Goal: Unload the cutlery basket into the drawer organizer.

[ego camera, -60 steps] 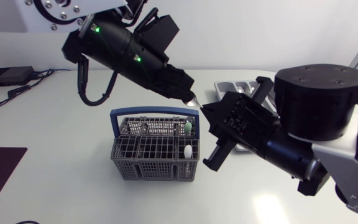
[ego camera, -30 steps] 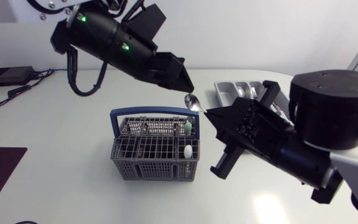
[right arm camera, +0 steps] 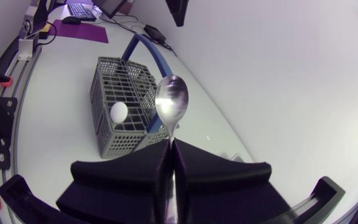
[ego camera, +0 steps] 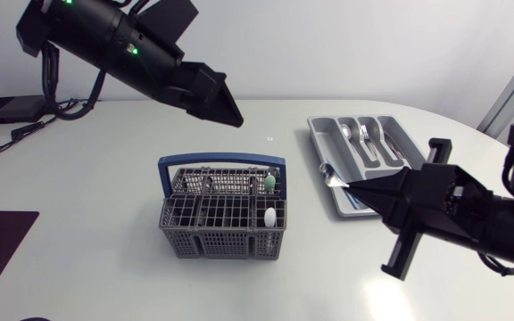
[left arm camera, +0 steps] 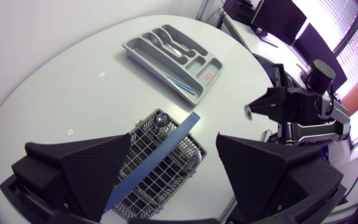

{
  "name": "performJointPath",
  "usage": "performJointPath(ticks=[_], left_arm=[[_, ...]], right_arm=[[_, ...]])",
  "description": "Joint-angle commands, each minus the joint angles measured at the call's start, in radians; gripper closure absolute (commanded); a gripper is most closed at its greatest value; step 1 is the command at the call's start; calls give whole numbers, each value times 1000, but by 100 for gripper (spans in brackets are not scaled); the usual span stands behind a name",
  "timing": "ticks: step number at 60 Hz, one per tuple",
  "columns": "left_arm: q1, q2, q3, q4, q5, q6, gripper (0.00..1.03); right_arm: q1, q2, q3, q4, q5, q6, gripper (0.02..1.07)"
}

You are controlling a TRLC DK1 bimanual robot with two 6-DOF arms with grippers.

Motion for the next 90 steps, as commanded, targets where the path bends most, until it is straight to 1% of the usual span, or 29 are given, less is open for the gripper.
performJointPath(ticks=[1,8,21,27,32,33,37,43,47,66,74,81,90], left_arm=[[-34,-13,-12,-30,4,41,8],[-69,-19,-64,-41,4,55,9],[-117,-24,-138,-38,6,59,9],[-121,-25,-155,-36,6,59,9],[-118,-27,-164,-36,6,59,9],[-117,-27,-167,-36,6,59,9],[-118,-27,-173,-38,6,59,9],[-126,-27,-184,-36,6,56,9],[-138,-25,-192,-36,6,53,9],[-150,10,-207,-33,9,38,9],[-163,44,-209,-26,26,26,9],[-170,87,-204,-26,67,21,9],[-175,134,-215,-15,87,16,9]], right_arm=[[-127,-1,-15,-53,-106,-120,102],[-228,22,-19,-113,-199,-275,101],[-380,134,-29,-119,-300,-500,101],[-463,223,-16,-119,-348,-606,101],[-527,315,13,-131,-368,-698,101],[-558,355,31,-148,-382,-746,101],[-613,438,80,-197,-402,-836,101],[-674,530,133,-225,-409,-953,101],[-704,587,169,-229,-409,-991,102],[-816,881,358,-281,-402,-1172,102],[-828,995,445,-307,-373,-1221,101],[-823,1067,507,-307,-348,-1224,102],[-816,1128,565,-309,-327,-1226,101]])
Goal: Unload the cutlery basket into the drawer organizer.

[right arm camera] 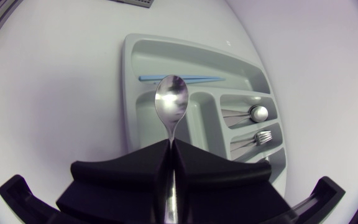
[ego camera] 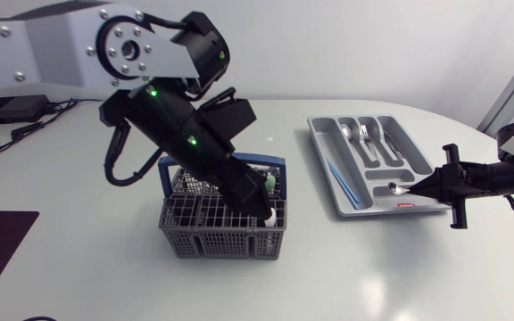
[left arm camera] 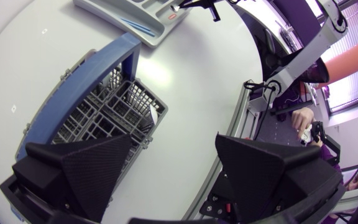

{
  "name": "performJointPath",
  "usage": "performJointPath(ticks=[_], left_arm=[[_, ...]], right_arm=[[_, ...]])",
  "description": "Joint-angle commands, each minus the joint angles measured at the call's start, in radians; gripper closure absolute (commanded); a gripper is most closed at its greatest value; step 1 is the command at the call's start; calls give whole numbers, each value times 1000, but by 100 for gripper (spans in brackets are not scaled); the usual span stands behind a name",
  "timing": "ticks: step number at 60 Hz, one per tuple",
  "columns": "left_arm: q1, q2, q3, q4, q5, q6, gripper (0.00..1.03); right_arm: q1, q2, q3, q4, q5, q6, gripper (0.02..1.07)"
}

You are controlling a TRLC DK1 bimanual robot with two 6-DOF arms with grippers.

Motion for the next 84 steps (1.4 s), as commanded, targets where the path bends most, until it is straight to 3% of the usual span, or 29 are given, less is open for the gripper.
performJointPath(ticks=[1,29,53,56,60,84], left_arm=[[-7,43,-37,10,15,-12,9],[-27,83,-60,53,13,-44,9],[-30,-52,-125,92,-50,-50,9],[-38,-72,-146,108,-70,-52,9],[-42,-84,-159,119,-84,-50,9],[-91,-79,-235,260,-142,-86,12]], right_arm=[[8,45,38,-18,13,-45,101],[48,94,49,46,90,-43,97],[49,-27,-56,143,77,56,55],[48,-67,-79,143,74,67,39],[53,-123,-115,143,70,82,4],[120,-383,-306,161,22,200,6]])
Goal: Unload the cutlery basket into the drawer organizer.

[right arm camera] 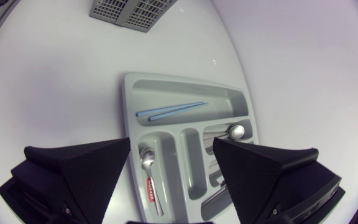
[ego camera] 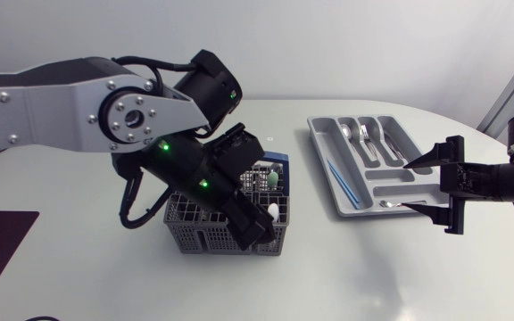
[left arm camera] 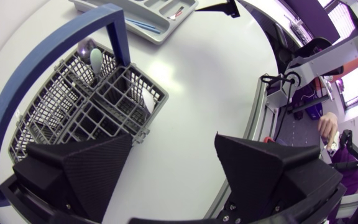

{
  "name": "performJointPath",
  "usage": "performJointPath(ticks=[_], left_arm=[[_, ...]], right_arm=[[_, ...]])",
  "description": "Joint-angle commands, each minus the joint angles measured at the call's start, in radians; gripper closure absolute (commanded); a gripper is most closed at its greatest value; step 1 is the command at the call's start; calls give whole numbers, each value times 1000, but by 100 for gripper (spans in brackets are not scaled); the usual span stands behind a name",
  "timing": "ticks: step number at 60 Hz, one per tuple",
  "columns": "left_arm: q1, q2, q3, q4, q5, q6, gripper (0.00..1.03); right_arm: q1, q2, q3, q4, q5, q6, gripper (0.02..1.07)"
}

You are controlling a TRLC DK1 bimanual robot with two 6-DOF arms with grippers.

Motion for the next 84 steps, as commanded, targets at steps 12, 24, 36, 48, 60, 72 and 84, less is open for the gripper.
performJointPath(ticks=[12,24,36,48,60,72,84], left_arm=[[-26,34,-2,32,-27,-59,16],[-56,60,10,35,-93,-66,17],[-75,74,4,86,-193,-97,30],[-75,97,12,113,-216,-120,30],[-73,102,32,142,-230,-143,41],[-70,120,38,170,-234,-154,50],[-78,126,39,187,-269,-175,80]], right_arm=[[62,-117,-160,62,-6,70,6],[84,-172,-186,59,-6,99,6],[84,-199,-197,55,-8,107,6],[82,-217,-207,58,-6,105,6],[76,-215,-218,61,-8,97,6],[67,-215,-221,61,-9,88,6],[58,-215,-221,61,-13,81,6]])
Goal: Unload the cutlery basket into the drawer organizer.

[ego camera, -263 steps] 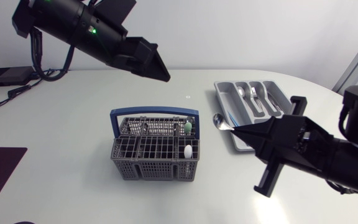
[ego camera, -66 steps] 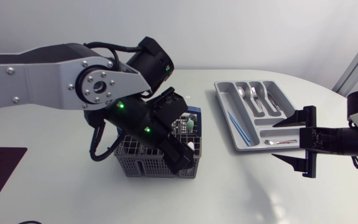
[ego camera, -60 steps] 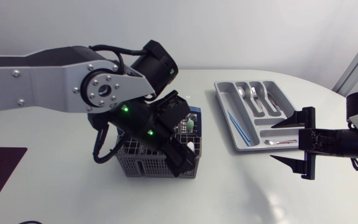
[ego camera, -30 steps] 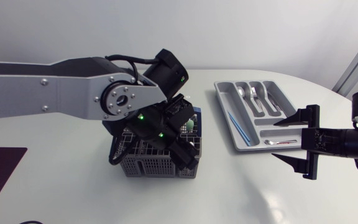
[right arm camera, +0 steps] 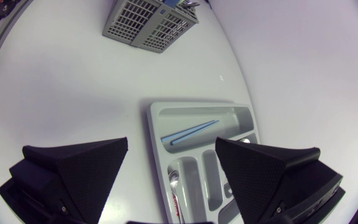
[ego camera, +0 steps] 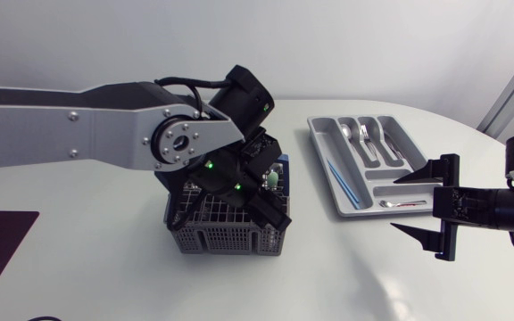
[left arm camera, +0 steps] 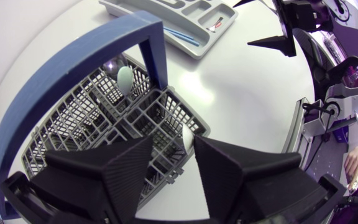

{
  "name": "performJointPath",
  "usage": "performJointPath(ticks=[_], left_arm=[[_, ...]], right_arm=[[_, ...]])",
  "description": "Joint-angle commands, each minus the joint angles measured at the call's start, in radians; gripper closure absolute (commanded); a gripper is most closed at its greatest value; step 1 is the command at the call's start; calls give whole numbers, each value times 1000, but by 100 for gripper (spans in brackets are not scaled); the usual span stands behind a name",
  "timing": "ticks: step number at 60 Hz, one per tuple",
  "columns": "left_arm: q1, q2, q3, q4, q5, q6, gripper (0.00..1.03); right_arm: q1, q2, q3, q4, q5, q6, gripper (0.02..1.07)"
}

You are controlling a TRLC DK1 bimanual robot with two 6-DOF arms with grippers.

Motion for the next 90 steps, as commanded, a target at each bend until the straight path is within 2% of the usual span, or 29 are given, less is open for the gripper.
performJointPath(ticks=[1,8,11,23,35,54,56,69,90], left_arm=[[-12,25,25,11,-12,-36,81],[-12,27,24,20,-17,-39,97],[-13,25,24,22,-17,-39,100],[-13,-5,4,31,-14,-42,100],[11,-51,-21,43,24,-43,100],[40,-99,-39,56,146,-47,100],[47,-102,-41,56,178,-47,100],[68,-97,-41,56,242,-48,100],[99,-160,-13,19,265,-30,100]], right_arm=[[-10,-5,-22,9,-9,-15,6],[-14,-4,-22,9,-12,-21,6],[-14,-1,-22,10,-12,-21,6],[-25,24,-21,12,-13,-36,6],[-28,25,-22,12,-13,-39,6],[-28,25,-25,12,-13,-41,6],[-28,25,-25,12,-13,-41,6],[-28,21,-29,12,-15,-39,6],[-28,13,-33,12,-15,-41,6]])
